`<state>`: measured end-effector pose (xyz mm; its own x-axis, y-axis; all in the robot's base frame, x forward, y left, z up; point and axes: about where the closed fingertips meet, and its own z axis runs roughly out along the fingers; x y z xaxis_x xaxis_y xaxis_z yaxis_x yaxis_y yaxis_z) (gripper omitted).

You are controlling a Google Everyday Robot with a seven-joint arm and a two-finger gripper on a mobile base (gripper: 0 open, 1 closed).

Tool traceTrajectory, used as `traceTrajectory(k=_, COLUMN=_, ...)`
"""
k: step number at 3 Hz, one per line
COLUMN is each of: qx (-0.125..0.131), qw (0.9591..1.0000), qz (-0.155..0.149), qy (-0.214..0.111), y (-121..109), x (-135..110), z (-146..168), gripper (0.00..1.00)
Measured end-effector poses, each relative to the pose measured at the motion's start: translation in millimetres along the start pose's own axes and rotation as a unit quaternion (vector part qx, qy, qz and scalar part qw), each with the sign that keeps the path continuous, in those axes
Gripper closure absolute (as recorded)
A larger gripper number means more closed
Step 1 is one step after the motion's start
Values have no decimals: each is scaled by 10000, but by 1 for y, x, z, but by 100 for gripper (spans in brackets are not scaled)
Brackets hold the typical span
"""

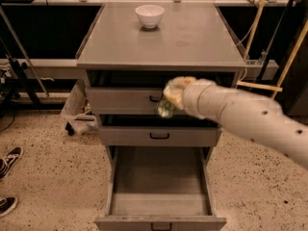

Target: Pick green can from bottom drawer and place on counter

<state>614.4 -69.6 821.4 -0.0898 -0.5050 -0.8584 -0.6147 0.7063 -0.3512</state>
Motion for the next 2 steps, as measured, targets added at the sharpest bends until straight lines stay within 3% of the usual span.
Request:
traceTrajectory(k=1, qx=565, qw=9977, qz=-314, qy=-225, y=-45, x=-94, z=-28, gripper=100)
traceTrajectory(k=2, qx=1265, qw=9878, qz=-802, qy=-422, y=-93, x=-192, z=-96, gripper=100)
